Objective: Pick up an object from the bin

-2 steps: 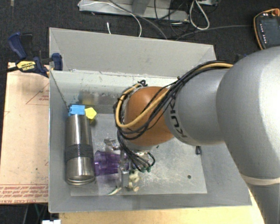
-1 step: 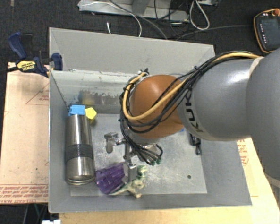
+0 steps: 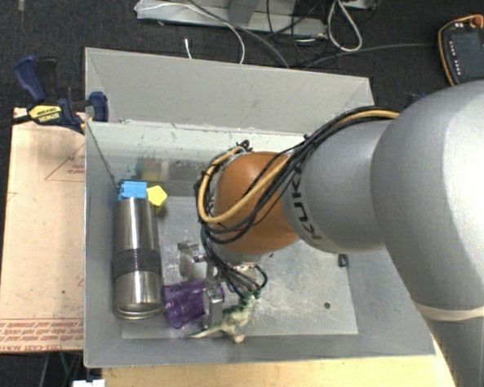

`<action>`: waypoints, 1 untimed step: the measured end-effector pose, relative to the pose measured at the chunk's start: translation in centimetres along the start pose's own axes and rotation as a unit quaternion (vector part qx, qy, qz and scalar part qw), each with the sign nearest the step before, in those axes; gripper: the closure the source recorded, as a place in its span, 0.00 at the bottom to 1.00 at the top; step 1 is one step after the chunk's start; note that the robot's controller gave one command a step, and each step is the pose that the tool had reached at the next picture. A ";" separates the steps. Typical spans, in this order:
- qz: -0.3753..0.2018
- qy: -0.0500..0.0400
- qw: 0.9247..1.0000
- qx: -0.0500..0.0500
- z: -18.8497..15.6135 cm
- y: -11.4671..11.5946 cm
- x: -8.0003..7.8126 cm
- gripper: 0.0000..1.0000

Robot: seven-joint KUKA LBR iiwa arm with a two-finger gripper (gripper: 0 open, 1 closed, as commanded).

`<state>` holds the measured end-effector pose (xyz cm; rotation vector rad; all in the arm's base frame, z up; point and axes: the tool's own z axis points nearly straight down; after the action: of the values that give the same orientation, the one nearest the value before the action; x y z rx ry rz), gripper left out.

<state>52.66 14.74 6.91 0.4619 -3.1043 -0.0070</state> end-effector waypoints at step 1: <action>-0.128 -0.011 0.992 0.001 -0.2 1.0 1.3 0.00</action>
Offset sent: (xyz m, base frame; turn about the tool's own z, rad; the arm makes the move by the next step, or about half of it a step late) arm -0.0210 0.0514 0.0009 -0.4369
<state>51.13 15.33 7.14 0.8618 -3.0418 -0.0092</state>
